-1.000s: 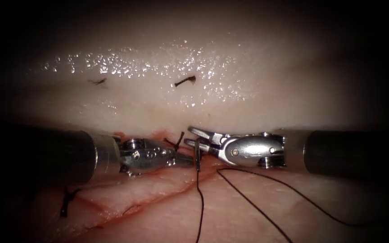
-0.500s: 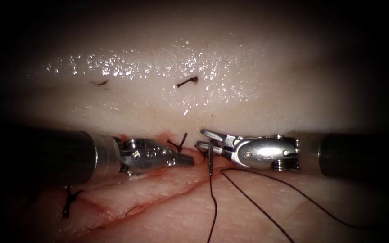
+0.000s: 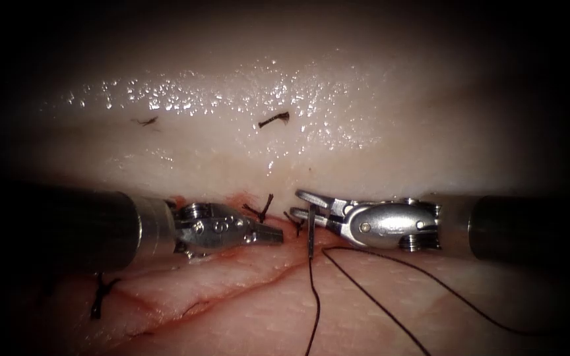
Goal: Wound Closure
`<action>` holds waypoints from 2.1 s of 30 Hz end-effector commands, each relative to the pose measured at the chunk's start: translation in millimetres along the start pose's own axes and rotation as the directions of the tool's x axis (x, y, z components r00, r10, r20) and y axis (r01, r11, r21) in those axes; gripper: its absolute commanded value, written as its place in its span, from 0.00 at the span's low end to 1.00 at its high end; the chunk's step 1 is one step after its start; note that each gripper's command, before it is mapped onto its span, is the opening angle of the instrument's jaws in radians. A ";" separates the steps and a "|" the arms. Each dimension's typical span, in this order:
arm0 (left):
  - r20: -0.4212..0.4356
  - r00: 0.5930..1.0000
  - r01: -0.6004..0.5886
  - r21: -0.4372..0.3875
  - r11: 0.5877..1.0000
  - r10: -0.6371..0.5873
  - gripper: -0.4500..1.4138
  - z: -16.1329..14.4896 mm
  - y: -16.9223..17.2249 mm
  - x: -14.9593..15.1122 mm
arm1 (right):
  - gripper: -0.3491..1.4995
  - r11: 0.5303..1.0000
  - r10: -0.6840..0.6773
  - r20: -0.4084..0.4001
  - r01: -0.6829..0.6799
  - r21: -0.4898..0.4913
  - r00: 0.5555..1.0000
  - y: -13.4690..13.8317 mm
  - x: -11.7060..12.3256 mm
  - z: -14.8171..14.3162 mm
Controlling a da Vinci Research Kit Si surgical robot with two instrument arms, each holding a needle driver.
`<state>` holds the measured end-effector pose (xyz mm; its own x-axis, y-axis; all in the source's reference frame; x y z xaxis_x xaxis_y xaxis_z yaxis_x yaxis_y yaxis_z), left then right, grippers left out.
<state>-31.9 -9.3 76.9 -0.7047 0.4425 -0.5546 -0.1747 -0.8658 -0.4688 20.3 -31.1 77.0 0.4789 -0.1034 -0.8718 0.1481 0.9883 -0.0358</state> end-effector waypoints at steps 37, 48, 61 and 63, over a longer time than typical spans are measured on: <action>-0.001 1.000 0.002 -0.002 1.000 -0.002 0.24 0.6 0.0 0.2 | 0.00 0.990 0.084 0.001 -0.084 0.112 0.996 -3.0 -1.1 2.3; 0.000 1.000 0.004 -0.002 1.000 -0.004 0.24 0.6 0.2 0.4 | 0.00 0.985 0.126 -0.009 -0.124 0.122 0.992 -3.1 -0.6 3.2; 0.000 1.000 0.004 -0.001 1.000 -0.004 0.24 0.6 0.2 0.4 | 0.00 0.952 0.256 -0.012 -0.251 0.173 0.966 -3.3 -0.8 3.4; 0.000 1.000 0.004 -0.001 1.000 -0.004 0.24 0.6 0.2 0.4 | 0.00 0.951 0.256 -0.014 -0.249 0.184 0.967 -3.4 -0.7 3.6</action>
<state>-32.0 -9.3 76.4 -0.7041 0.4467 -0.5520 -0.1778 -0.8634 -0.4721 21.6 -34.6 79.0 0.4905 0.1571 -0.8572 0.1821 0.9434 0.2771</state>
